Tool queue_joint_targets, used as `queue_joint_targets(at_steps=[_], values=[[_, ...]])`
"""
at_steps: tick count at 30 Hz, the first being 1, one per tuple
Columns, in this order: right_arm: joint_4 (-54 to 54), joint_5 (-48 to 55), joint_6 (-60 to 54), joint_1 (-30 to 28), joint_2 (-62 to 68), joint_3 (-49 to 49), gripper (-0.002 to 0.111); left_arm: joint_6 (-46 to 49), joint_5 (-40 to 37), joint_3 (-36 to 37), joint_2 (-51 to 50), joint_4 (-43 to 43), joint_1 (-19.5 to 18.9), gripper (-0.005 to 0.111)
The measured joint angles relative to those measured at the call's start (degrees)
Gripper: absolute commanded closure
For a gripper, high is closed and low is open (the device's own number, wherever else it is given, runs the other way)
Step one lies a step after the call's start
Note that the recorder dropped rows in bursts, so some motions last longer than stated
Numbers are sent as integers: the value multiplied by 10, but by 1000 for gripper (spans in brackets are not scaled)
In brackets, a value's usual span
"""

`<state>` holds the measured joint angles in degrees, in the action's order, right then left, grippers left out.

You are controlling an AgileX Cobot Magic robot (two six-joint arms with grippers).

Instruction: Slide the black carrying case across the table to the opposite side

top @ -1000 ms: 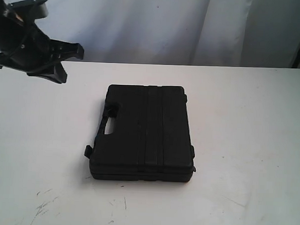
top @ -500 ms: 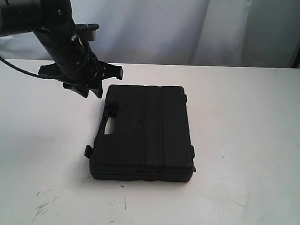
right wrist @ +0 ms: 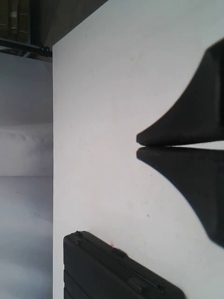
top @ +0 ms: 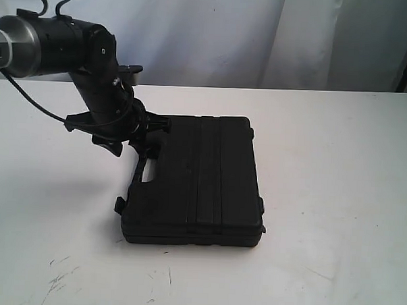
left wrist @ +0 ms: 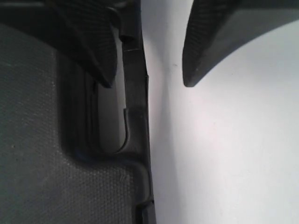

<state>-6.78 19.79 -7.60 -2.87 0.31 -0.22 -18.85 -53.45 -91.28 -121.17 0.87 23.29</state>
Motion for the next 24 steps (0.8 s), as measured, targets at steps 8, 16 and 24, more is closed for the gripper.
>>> queue_joint_targets(at_steps=[8,16,24], values=[[0,0,0,0,0,0,108,0,16,0,-24,11,0,63],[0,0,0,0,0,0,108,0,19,0,-47,22,0,63],[0,0,0,0,0,0,108,0,21,0,-54,22,0,89]])
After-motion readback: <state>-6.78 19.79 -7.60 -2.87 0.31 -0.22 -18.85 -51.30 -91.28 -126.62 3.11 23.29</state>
